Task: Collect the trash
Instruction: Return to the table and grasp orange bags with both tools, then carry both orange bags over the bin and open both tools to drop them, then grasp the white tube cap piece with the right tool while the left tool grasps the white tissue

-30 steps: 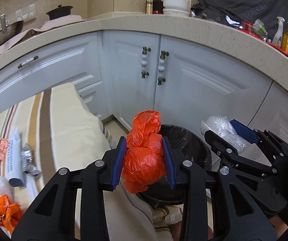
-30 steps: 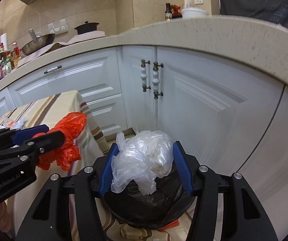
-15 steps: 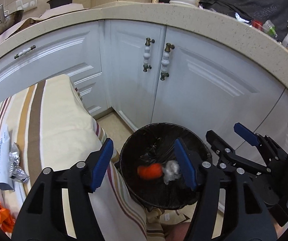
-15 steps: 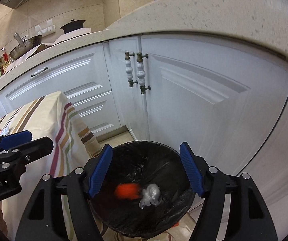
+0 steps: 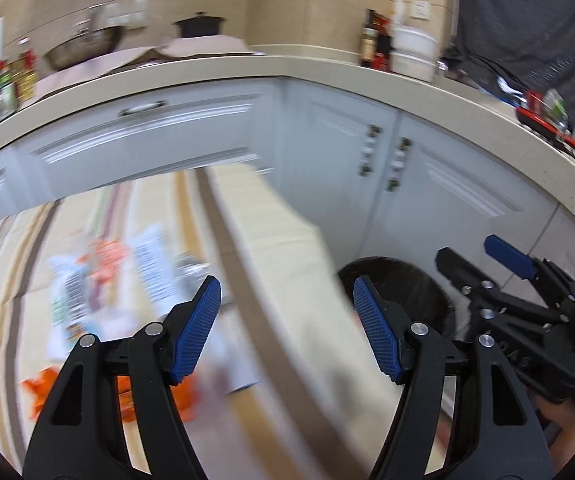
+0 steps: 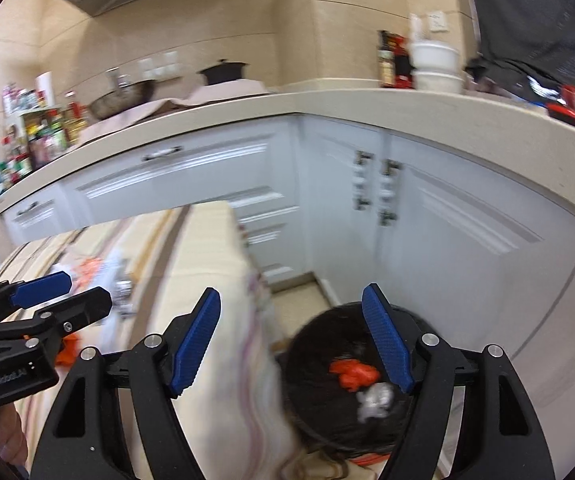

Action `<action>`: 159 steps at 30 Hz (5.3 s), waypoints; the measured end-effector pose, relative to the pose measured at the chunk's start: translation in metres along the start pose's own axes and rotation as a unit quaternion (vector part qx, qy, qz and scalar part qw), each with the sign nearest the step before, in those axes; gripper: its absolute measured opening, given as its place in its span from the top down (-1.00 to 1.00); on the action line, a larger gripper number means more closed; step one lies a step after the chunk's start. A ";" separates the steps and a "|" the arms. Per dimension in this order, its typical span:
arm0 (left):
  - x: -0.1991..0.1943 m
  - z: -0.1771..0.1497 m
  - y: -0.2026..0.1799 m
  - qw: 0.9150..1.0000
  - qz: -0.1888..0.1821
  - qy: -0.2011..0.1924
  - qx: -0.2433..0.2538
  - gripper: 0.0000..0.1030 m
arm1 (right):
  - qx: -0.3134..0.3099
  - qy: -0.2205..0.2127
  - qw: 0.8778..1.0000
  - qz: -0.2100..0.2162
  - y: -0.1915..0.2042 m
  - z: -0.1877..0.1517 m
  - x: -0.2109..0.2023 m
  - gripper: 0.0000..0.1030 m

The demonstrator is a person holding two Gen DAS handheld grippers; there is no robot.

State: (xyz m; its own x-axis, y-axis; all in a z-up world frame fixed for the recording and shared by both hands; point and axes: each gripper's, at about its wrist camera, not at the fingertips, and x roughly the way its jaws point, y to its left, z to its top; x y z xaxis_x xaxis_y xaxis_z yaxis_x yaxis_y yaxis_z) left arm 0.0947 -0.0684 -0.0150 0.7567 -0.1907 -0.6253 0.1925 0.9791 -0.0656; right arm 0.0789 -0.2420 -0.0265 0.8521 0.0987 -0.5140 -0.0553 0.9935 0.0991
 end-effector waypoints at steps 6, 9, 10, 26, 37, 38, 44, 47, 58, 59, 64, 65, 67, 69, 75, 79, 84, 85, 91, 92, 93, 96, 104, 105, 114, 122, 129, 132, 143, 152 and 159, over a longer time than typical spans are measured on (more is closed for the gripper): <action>-0.037 -0.021 0.066 0.998 0.058 -0.007 -0.035 -0.30 | -0.035 0.011 0.998 0.055 0.061 -0.007 -0.002 -0.39; -0.051 -0.034 0.094 0.995 0.085 -0.008 -0.049 -0.30 | -0.053 0.019 0.995 0.081 0.089 -0.013 0.000 -0.39; -0.055 -0.038 0.102 0.994 0.092 -0.008 -0.054 -0.30 | -0.062 0.023 0.994 0.090 0.103 -0.015 0.001 -0.39; -0.069 -0.082 0.173 0.989 0.103 0.014 -0.101 -0.44 | -0.122 0.081 0.979 0.138 0.183 -0.037 0.020 -0.54; -0.048 -0.088 0.170 0.991 0.085 0.036 -0.097 -0.47 | -0.120 0.111 0.973 0.160 0.184 -0.040 0.026 -0.22; -0.047 -0.088 0.170 0.991 0.085 0.038 -0.097 -0.47 | -0.121 0.111 0.973 0.162 0.184 -0.040 0.025 -0.19; -0.042 -0.089 0.170 0.990 0.088 0.045 -0.100 -0.46 | -0.111 0.104 0.974 0.170 0.177 -0.039 0.020 0.03; -0.038 -0.089 0.168 0.990 0.089 0.049 -0.097 -0.40 | -0.108 0.103 0.973 0.177 0.174 -0.037 0.018 0.35; -0.034 -0.095 0.164 0.991 0.077 0.057 -0.092 0.24 | -0.096 0.093 0.974 0.184 0.166 -0.036 0.012 0.60; -0.035 -0.096 0.163 0.991 0.078 0.054 -0.091 0.24 | -0.096 0.092 0.974 0.184 0.165 -0.036 0.011 0.62; -0.044 -0.096 0.161 0.991 0.087 0.042 -0.088 0.25 | -0.099 0.085 0.974 0.185 0.165 -0.035 0.007 0.72; -0.046 -0.095 0.161 0.991 0.088 0.039 -0.088 0.25 | -0.100 0.083 0.974 0.186 0.165 -0.034 0.006 0.75; -0.051 -0.094 0.161 0.991 0.091 0.032 -0.087 0.25 | -0.101 0.078 0.974 0.186 0.165 -0.033 0.002 0.76; -0.056 -0.091 0.161 0.992 0.092 0.026 -0.087 0.25 | -0.105 0.073 0.975 0.183 0.165 -0.031 -0.001 0.78; -0.069 -0.083 0.159 0.992 0.093 0.010 -0.087 0.26 | -0.106 0.058 0.976 0.181 0.161 -0.027 -0.011 0.84; -0.077 -0.078 0.154 0.992 0.091 -0.001 -0.085 0.26 | -0.106 0.045 0.978 0.176 0.157 -0.022 -0.019 0.84; -0.084 -0.070 0.142 0.994 0.082 -0.012 -0.077 0.26 | -0.096 0.025 0.982 0.163 0.143 -0.012 -0.030 0.84; -0.085 -0.068 0.138 0.994 0.079 -0.015 -0.075 0.26 | -0.095 0.022 0.982 0.159 0.140 -0.011 -0.033 0.84; -0.083 -0.051 0.109 0.997 0.051 -0.032 -0.054 0.26 | -0.078 -0.008 0.991 0.108 0.104 0.004 -0.045 0.84; -0.081 -0.048 0.103 0.997 0.045 -0.033 -0.050 0.26 | -0.075 -0.011 0.992 0.100 0.098 0.005 -0.045 0.84; -0.079 -0.044 0.096 0.998 0.036 -0.036 -0.046 0.26 | -0.071 -0.015 0.994 0.087 0.089 0.006 -0.046 0.84; -0.071 -0.033 0.072 0.999 0.013 -0.043 -0.030 0.26 | -0.059 -0.024 0.997 0.051 0.063 0.010 -0.047 0.84; -0.028 -0.008 -0.007 0.998 -0.045 -0.038 0.022 0.26 | -0.023 -0.034 0.999 -0.018 -0.007 0.013 -0.040 0.84; -0.023 -0.006 -0.017 0.998 -0.050 -0.036 0.027 0.26 | -0.019 -0.034 0.999 -0.025 -0.015 0.012 -0.038 0.84; 0.038 0.008 -0.096 0.995 -0.070 -0.011 0.064 0.26 | 0.005 -0.028 0.998 -0.056 -0.074 0.008 -0.013 0.84; 0.085 0.013 -0.129 0.995 -0.070 0.035 0.064 0.23 | 0.027 -0.024 0.997 -0.065 -0.112 0.004 0.009 0.81; 0.091 0.012 -0.128 0.996 -0.060 0.039 0.055 -0.07 | 0.044 -0.018 0.996 -0.072 -0.123 -0.001 0.014 0.29; 0.085 0.013 -0.124 0.996 -0.060 0.034 0.054 -0.14 | 0.047 -0.022 0.996 -0.074 -0.119 0.000 0.009 0.19; 0.035 0.013 -0.068 0.999 -0.026 -0.005 0.031 -0.25 | 0.037 -0.035 0.998 -0.041 -0.075 0.008 -0.006 -0.02; -0.005 -0.006 0.020 0.999 0.047 -0.011 -0.018 -0.26 | 0.014 -0.021 0.999 0.031 -0.004 0.006 -0.002 -0.06; -0.032 -0.029 0.087 0.993 0.101 -0.009 -0.060 -0.26 | -0.020 0.001 0.997 0.080 0.055 -0.002 0.006 -0.07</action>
State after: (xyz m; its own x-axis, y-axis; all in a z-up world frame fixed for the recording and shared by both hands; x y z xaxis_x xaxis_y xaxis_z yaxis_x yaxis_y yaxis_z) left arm 0.0690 0.0249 -0.0229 0.7838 0.0096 -0.6209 -0.0392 0.9986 -0.0341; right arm 0.0801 -0.1866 -0.0255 0.8300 0.2561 -0.4955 -0.2112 0.9665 0.1457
